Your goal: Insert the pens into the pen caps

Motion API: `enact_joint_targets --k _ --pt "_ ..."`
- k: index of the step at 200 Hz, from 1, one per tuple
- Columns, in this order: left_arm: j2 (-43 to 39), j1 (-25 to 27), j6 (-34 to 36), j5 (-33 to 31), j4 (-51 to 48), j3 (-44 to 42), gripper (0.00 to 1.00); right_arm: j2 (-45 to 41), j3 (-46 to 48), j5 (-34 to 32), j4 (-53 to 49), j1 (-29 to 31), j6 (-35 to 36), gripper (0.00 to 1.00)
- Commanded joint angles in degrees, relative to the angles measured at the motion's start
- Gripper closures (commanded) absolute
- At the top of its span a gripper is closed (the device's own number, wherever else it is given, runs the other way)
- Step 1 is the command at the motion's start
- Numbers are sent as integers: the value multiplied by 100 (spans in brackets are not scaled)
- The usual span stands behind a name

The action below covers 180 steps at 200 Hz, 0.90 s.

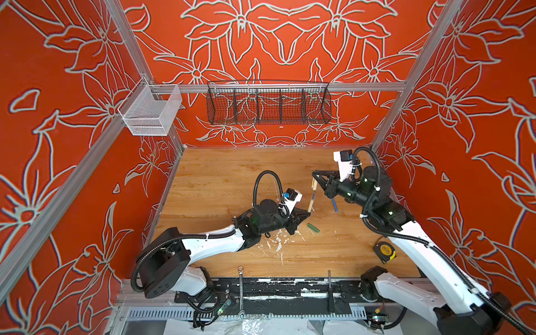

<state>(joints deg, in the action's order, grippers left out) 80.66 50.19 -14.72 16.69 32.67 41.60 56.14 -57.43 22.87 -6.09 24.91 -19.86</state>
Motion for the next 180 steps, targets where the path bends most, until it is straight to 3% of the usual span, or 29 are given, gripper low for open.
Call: enact_joint_targets --k 1,61,115,162,180 --pt "-50 -67 204 645 -284 163 100 -109 -430 -204 -454 58 235 100" --pt "-188 -62 377 616 -616 217 100 -207 -551 -80 -437 49 40 100" --pt "-321 -62 380 421 -664 165 100 -300 -68 -92 -186 52 -240 100" --pt "-511 110 469 -1093 -720 -49 100 -408 325 -210 57 49 -551 100" --pt "-525 161 567 -1380 -668 -121 100 -434 294 -240 42 43 -544 100"
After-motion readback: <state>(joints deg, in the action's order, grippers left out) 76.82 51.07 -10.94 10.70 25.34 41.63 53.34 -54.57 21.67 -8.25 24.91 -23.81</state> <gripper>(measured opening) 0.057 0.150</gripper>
